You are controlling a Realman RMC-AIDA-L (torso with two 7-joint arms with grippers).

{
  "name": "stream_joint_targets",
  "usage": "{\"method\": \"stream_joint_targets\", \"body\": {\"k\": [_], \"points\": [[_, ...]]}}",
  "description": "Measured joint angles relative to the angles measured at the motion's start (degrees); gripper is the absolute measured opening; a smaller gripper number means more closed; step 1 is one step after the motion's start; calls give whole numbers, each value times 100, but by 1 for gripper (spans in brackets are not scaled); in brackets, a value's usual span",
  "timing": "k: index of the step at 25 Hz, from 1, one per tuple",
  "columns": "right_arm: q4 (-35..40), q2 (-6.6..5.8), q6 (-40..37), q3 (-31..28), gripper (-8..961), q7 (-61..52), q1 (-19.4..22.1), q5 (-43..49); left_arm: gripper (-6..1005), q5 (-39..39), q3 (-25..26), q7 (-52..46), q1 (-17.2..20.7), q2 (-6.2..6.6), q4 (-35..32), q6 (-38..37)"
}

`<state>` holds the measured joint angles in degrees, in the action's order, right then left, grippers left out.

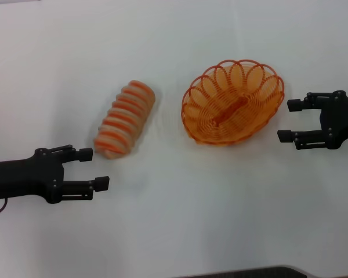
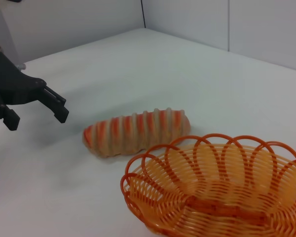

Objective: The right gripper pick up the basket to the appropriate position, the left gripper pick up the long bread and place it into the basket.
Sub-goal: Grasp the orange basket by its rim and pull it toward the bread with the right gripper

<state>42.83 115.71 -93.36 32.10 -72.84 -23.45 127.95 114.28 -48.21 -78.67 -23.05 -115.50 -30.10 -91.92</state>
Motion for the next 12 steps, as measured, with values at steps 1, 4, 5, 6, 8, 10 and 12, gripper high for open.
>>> {"method": "stream_joint_targets", "body": {"k": [1, 4, 5, 6, 8, 10, 12], "points": [[1, 3, 2, -1, 816, 0, 0, -3, 901, -1, 0, 1, -2, -3, -2, 2], [2, 5, 3, -2, 816, 0, -1, -15, 901, -3, 0, 1, -9, -9, -4, 5], [3, 5, 3, -2, 817, 0, -2, -19, 901, -3, 0, 1, -11, -11, -6, 5], [4, 5, 3, -4, 817, -1, -2, -22, 901, -4, 0, 1, -13, -14, -8, 6], [5, 5, 3, -8, 817, -4, -3, -26, 900, -6, -2, 1, -14, -17, -12, 11], [6, 5, 3, -13, 816, -17, -8, -28, 900, -8, -3, 1, -15, -17, -13, 16], [10, 4, 3, -18, 813, -32, -10, -29, 900, -16, -4, 2, -14, -17, -13, 20]]}}
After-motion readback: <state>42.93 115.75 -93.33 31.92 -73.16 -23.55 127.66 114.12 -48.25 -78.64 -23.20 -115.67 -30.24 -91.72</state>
